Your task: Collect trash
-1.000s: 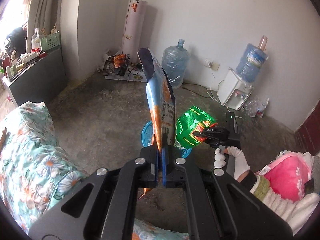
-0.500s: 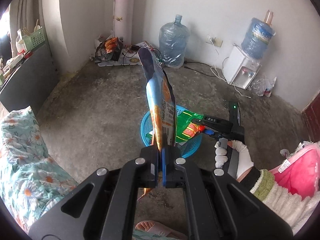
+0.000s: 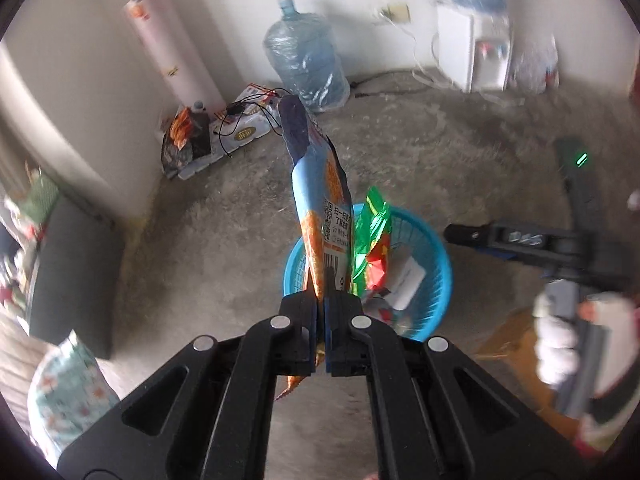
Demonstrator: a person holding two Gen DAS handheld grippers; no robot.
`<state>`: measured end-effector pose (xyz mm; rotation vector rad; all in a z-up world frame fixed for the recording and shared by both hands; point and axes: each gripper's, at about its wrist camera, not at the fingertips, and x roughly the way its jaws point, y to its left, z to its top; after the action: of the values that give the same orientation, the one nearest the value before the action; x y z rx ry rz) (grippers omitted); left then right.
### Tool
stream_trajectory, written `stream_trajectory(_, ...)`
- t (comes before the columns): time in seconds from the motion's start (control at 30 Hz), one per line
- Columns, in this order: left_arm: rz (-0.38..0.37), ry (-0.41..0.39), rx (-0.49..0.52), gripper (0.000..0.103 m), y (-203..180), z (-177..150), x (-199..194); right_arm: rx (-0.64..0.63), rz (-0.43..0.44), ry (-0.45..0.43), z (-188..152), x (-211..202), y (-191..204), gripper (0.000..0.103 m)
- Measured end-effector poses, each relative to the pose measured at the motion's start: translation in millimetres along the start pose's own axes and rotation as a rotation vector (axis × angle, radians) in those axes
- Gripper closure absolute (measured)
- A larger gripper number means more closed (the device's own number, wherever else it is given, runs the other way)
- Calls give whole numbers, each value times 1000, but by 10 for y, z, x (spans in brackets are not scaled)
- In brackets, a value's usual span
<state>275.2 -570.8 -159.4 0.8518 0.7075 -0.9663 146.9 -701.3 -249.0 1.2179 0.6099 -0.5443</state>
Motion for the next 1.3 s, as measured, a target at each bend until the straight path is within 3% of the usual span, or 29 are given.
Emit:
stream_trajectory(0.1,26,64,56,97,-216,6,436,1,-4,5,-6,-7,-16,45)
stream_trajectory(0.17,-47,125,3,88,-233,-5,667,4,-6,15,-15,10,-26,45)
stream_trajectory(0.23,-134,167,-96,60,-150,-32,782,0,-9,21,-29,14,-30,45)
stream_trajectory(0.3,-210,135,-192,55,-3,-60,738,-10,-9,25,-43,12,-20,45)
stream_trajectory(0.33,-244,125,-227,47,72,-76,709,-14,-10,25,-48,14,-20,45)
stream_trajectory(0.47,-373,94,-360,45,379,-93,519,-10,-10,26,-63,19,-23,45)
stream_trajectory(0.73,-442,-32,-509,45,920,-308,-304,-62,-12,-6,-77,-102,111,45)
stream_trajectory(0.9,-392,-141,-544,41,1271,-691,-1118,-153,5,-44,-134,-335,497,45)
stream_trajectory(1.13,-221,-274,-655,22,1422,-1516,-2295,-485,7,-172,-676,-1050,1488,43)
stream_trajectory(1.3,54,-342,-767,12,1264,-2160,-3015,-786,10,-271,-1422,-1651,2161,15)
